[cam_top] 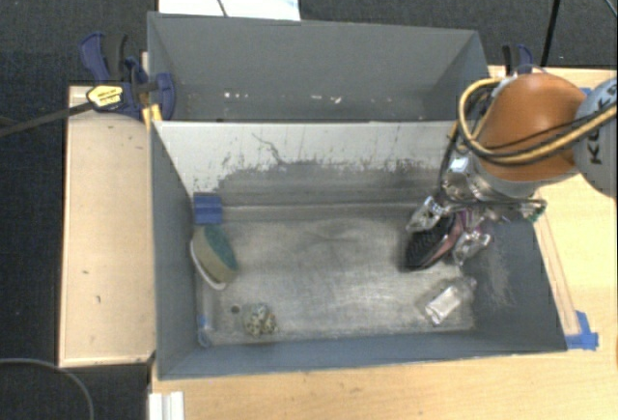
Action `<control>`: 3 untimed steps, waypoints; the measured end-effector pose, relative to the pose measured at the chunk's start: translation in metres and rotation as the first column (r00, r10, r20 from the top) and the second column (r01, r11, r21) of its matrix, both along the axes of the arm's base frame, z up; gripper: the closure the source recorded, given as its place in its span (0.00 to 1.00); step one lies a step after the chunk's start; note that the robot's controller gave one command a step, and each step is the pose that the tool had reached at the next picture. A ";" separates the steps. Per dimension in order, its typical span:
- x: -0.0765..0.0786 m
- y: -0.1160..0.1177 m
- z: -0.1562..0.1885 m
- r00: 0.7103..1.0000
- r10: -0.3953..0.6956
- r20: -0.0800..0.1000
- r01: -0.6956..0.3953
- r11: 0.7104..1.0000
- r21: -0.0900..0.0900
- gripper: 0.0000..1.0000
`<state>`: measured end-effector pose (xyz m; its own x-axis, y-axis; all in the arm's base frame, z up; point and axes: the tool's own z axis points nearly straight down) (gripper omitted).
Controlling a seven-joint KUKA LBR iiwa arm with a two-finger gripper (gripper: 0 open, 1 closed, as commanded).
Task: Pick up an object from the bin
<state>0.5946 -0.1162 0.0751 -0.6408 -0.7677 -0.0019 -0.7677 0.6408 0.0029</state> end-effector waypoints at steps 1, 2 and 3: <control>0.001 0.001 0.033 1.000 -0.007 0.007 0.007 1.000 -0.002 1.00; 0.002 0.001 0.050 1.000 -0.013 0.007 0.013 1.000 -0.001 1.00; 0.003 0.001 0.068 1.000 -0.021 0.009 0.021 1.000 -0.002 1.00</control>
Offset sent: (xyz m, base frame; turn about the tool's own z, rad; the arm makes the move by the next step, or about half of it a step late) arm -0.0001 -0.0001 0.0313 0.0000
